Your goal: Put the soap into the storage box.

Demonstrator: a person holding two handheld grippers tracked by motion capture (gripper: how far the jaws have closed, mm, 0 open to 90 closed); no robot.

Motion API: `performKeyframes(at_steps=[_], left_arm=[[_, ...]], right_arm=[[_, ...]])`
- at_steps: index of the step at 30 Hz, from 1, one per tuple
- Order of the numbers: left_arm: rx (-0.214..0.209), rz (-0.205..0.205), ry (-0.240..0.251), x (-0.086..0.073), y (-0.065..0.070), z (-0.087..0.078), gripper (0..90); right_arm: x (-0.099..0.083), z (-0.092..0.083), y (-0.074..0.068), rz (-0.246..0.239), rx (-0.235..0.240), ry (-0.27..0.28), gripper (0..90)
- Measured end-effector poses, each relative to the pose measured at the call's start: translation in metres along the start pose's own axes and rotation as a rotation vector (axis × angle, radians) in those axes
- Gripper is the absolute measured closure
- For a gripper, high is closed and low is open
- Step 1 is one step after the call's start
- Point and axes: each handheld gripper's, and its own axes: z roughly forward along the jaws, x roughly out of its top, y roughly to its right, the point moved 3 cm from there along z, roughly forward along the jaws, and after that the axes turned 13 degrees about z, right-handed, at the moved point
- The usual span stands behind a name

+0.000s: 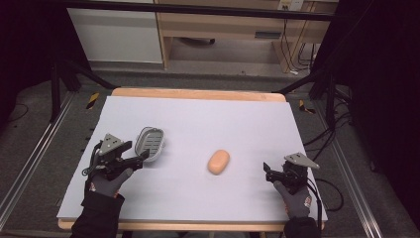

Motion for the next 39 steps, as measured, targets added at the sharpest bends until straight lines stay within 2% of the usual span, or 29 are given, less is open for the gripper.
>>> performKeyframes(at_steps=[10, 19, 25, 27, 39], left_arm=[[-0.028, 0.046, 0.016, 0.024, 0.017, 0.013, 25.6], [-0.058, 0.080, 0.004, 0.035, 0.036, 0.029, 25.7], [-0.077, 0.087, 0.006, 0.043, 0.048, 0.038, 25.6], [-0.090, 0.102, -0.002, 0.046, 0.054, 0.043, 25.3], [-0.125, 0.129, -0.035, 0.046, 0.071, 0.060, 24.2]], right_arm=[[0.000, 0.000, -0.001, -0.016, -0.001, -0.004, 8.8], [0.000, -0.002, 0.002, -0.011, -0.009, 0.005, 8.6], [0.000, -0.003, 0.004, -0.006, -0.008, 0.009, 8.5], [0.000, -0.004, 0.005, -0.004, -0.009, 0.006, 8.6], [0.000, -0.004, 0.006, -0.004, -0.011, 0.008, 8.8]])
